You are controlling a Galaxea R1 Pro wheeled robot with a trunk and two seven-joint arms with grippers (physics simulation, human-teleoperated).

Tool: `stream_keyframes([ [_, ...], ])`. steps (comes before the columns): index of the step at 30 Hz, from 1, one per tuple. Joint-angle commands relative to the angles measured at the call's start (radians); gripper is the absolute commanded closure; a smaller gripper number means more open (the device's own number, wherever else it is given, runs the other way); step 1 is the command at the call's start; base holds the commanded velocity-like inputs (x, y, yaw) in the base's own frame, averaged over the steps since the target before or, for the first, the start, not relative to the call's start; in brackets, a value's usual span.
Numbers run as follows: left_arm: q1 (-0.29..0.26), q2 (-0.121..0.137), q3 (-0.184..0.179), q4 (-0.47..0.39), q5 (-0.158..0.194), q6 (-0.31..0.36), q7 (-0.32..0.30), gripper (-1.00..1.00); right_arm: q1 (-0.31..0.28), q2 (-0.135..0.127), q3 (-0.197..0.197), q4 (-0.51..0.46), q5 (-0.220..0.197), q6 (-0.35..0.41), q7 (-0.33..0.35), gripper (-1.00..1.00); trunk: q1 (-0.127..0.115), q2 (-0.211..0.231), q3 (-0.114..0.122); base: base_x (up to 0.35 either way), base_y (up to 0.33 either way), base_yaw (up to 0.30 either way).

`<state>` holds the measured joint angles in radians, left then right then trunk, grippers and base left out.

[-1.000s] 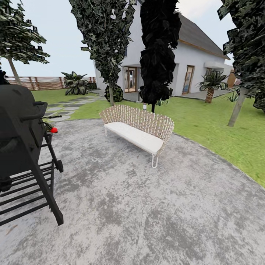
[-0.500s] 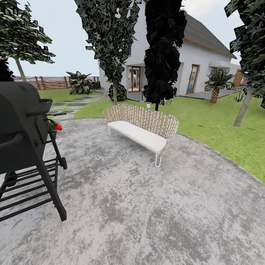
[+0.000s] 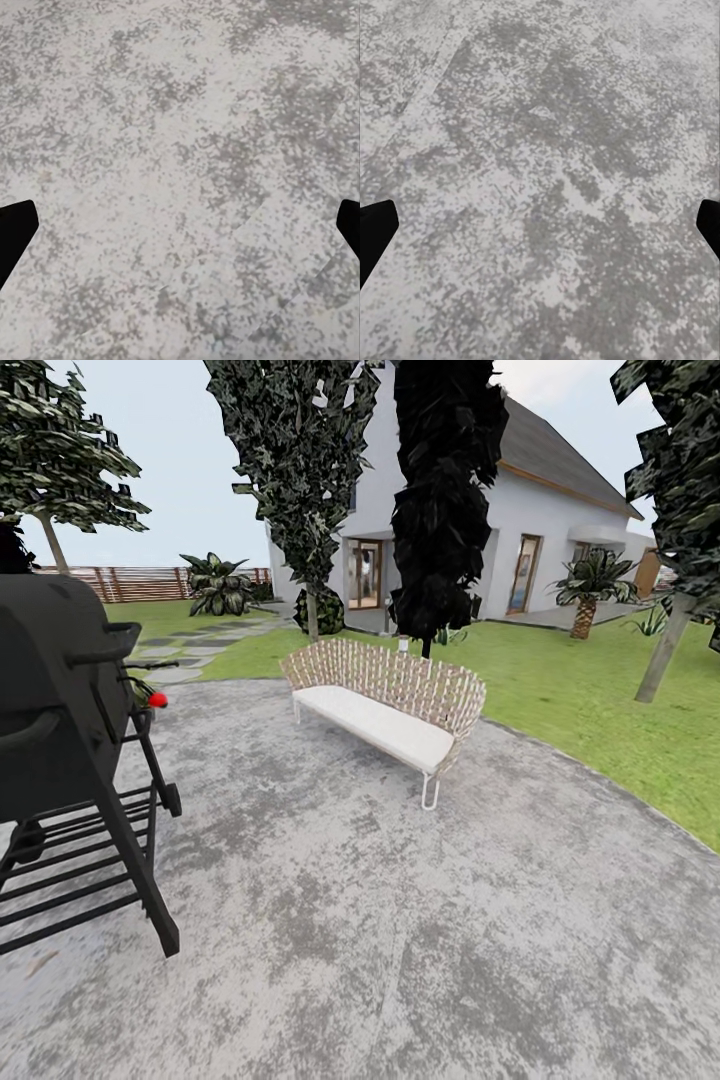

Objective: Pick up the pesticide atomizer in the garden and spray insectifuge to fully cover both potted plants in the garden.

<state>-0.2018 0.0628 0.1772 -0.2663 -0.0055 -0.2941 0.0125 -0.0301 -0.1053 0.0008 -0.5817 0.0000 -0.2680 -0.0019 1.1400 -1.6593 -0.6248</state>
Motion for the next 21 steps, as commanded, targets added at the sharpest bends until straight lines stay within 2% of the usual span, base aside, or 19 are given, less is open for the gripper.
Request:
stream_keyframes([
  [1, -0.001, 0.0, 0.001, 0.001, -0.001, -0.004, 0.001, -1.0, -0.001, 0.0, 0.0, 0.0, 0.001, -0.003, 0.001, -1.0, 0.004, -0.008, -0.004, 0.0, 0.0, 0.0],
  [18, 0.0, -0.001, 0.001, 0.001, -0.001, -0.002, 0.001, -1.0, -0.001, 0.0, 0.002, 0.003, 0.004, -0.002, -0.001, -1.0, 0.069, -0.127, -0.057, 0.0, 0.0, -0.001],
  [21, -0.001, -0.001, 0.001, 0.001, -0.002, -0.002, 0.001, -1.0, -0.001, 0.0, 0.001, 0.003, 0.003, -0.002, -0.001, -1.0, 0.081, -0.148, -0.067, 0.0, 0.0, -0.115],
])
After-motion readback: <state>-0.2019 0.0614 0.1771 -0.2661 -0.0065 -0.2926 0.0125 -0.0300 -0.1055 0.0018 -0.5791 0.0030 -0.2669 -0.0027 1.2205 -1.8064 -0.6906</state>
